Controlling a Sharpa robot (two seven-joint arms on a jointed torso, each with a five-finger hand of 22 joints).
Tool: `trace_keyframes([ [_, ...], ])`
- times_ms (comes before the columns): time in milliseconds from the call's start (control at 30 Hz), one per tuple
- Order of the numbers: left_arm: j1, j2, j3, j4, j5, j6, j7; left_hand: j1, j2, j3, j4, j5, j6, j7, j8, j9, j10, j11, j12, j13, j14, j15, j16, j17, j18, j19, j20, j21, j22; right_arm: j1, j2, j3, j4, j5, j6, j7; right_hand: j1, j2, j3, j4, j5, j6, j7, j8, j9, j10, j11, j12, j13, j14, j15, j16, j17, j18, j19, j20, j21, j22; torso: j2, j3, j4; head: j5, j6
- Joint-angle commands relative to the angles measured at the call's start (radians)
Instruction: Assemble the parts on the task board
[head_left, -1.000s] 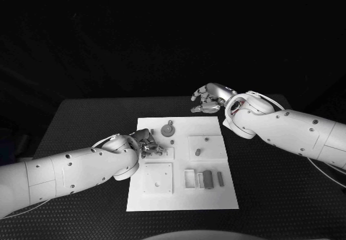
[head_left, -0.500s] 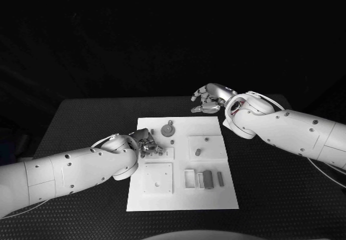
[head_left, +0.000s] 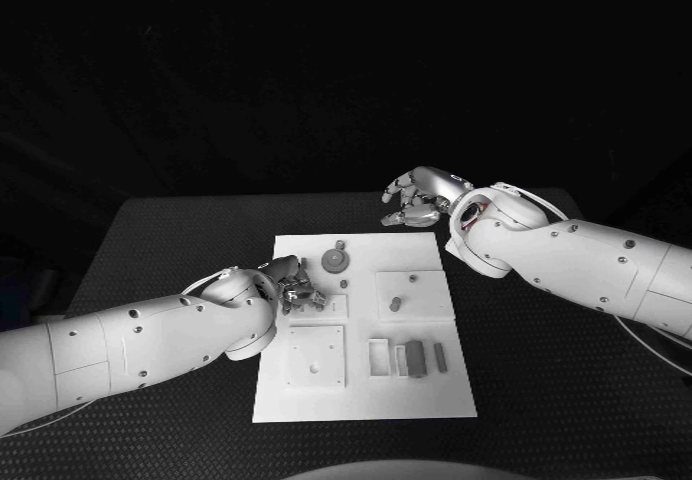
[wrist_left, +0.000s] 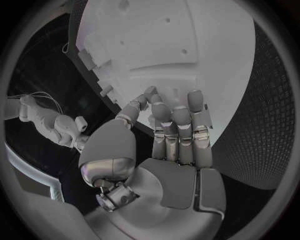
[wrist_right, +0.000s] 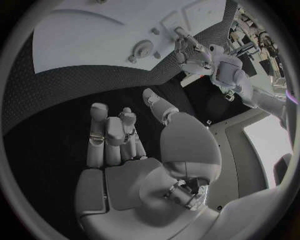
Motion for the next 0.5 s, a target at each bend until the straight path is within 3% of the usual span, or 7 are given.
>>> trace_keyframes([
  [33, -0.001, -0.001, 0.0, 0.002, -0.004, -0.004, 0.015, 0.0, -0.002, -0.003, -0.001, -0.008, -0.002, 0.001, 0.005, -0.002, 0.0, 0.003, 0.004, -0.001, 0.0, -0.003, 0.006, -0.001, 0.012, 0.007, -0.001, 0.0, 0.02, -0.001, 0.0, 0.0, 0.001, -0.003, 0.009, 0.005, -0.007, -0.003, 0.001, 0.008, -0.002, -0.028, 0.033, 0.006, -0.002, -0.005, 0.0, 0.006, -0.002, -0.007, 0.002, -0.001, -0.001, 0.03, 0.005, -0.002, -0.003, 0.016, 0.0, 0.0004, 0.0001, -0.001, 0.001],
  [100, -0.001, -0.003, 0.001, 0.002, 0.011, -0.006, 0.022, -0.013, -0.012, -0.005, 0.009, -0.024, -0.004, 0.001, 0.004, -0.003, -0.001, 0.004, 0.002, -0.002, -0.001, -0.003, 0.004, -0.002, 0.013, 0.007, -0.002, -0.001, 0.019, -0.001, -0.001, 0.0, 0.001, -0.003, 0.009, 0.005, -0.007, -0.003, 0.001, 0.008, -0.002, -0.028, 0.033, 0.006, -0.002, -0.005, 0.0, 0.006, -0.002, -0.007, 0.002, -0.001, -0.001, 0.03, 0.005, -0.002, -0.003, 0.016, 0.0, 0.0001, 0.0003, -0.001, 0.001],
  [133, -0.001, -0.004, 0.001, 0.002, 0.025, -0.009, 0.027, -0.018, -0.019, -0.003, 0.018, -0.052, -0.005, 0.001, 0.004, -0.004, -0.001, 0.005, 0.001, -0.003, -0.001, -0.004, 0.003, -0.003, 0.013, 0.006, -0.003, -0.003, 0.018, -0.001, -0.001, 0.0, 0.0, -0.003, 0.009, 0.005, -0.007, -0.003, 0.001, 0.008, -0.002, -0.028, 0.033, 0.006, -0.002, -0.005, 0.0, 0.006, -0.002, -0.007, 0.002, -0.001, -0.001, 0.03, 0.005, -0.002, -0.003, 0.016, 0.0, 0.0001, 0.0003, -0.001, 0.002],
  [200, -0.001, -0.007, 0.003, 0.004, 0.047, -0.009, 0.034, -0.047, -0.053, 0.002, 0.055, -0.159, -0.01, 0.001, 0.003, -0.005, -0.004, 0.004, -0.002, -0.006, -0.003, -0.006, 0.001, -0.005, 0.014, 0.005, -0.005, -0.008, 0.016, -0.001, -0.001, 0.0, 0.001, -0.003, 0.009, 0.005, -0.007, -0.003, 0.001, 0.008, -0.002, -0.028, 0.033, 0.006, -0.002, -0.005, 0.0, 0.006, -0.002, -0.007, 0.002, -0.001, -0.001, 0.03, 0.005, -0.002, -0.003, 0.016, 0.0, -0.0003, 0.0011, -0.001, 0.002],
  [300, -0.001, -0.008, 0.007, 0.004, 0.072, -0.01, 0.044, -0.077, -0.092, 0.011, 0.099, -0.272, -0.013, 0.001, 0.003, -0.006, -0.007, 0.004, -0.003, -0.008, -0.007, -0.008, 0.0, -0.005, 0.014, 0.003, -0.007, -0.015, 0.015, -0.001, -0.001, 0.0, 0.0, -0.003, 0.008, 0.005, -0.007, -0.003, 0.001, 0.008, -0.002, -0.028, 0.033, 0.006, -0.002, -0.005, 0.0, 0.006, -0.002, -0.007, 0.002, -0.001, -0.001, 0.03, 0.005, -0.002, -0.003, 0.016, 0.0, 0.0002, 0.0018, -0.001, 0.004],
  [333, -0.001, -0.007, 0.012, 0.003, 0.08, -0.01, 0.047, -0.088, -0.102, 0.009, 0.109, -0.287, -0.015, 0.002, 0.003, -0.006, -0.008, 0.004, -0.003, -0.008, -0.008, -0.008, 0.0, -0.005, 0.014, 0.002, -0.007, -0.017, 0.015, -0.001, -0.001, 0.0, -0.001, -0.003, 0.008, 0.005, -0.007, -0.003, 0.001, 0.008, -0.002, -0.028, 0.033, 0.006, -0.002, -0.005, 0.0, 0.006, -0.002, -0.007, 0.002, -0.001, -0.001, 0.03, 0.005, -0.002, -0.003, 0.016, 0.0, 0.0002, 0.0019, -0.001, 0.005],
  [500, -0.001, -0.009, 0.029, 0.002, 0.113, -0.01, 0.055, -0.143, -0.14, -0.014, 0.134, -0.296, -0.02, 0.002, 0.004, -0.003, -0.013, 0.003, -0.004, -0.008, -0.014, -0.01, 0.002, -0.004, 0.016, -0.001, -0.008, -0.024, 0.014, -0.001, -0.001, 0.0, -0.002, -0.003, 0.008, 0.005, -0.007, -0.004, 0.001, 0.008, -0.002, -0.028, 0.033, 0.005, -0.002, -0.005, 0.0, 0.006, -0.002, -0.007, 0.002, -0.001, -0.001, 0.03, 0.005, -0.002, -0.003, 0.016, 0.0, -0.0001, -0.0001, 0.0, 0.007],
])
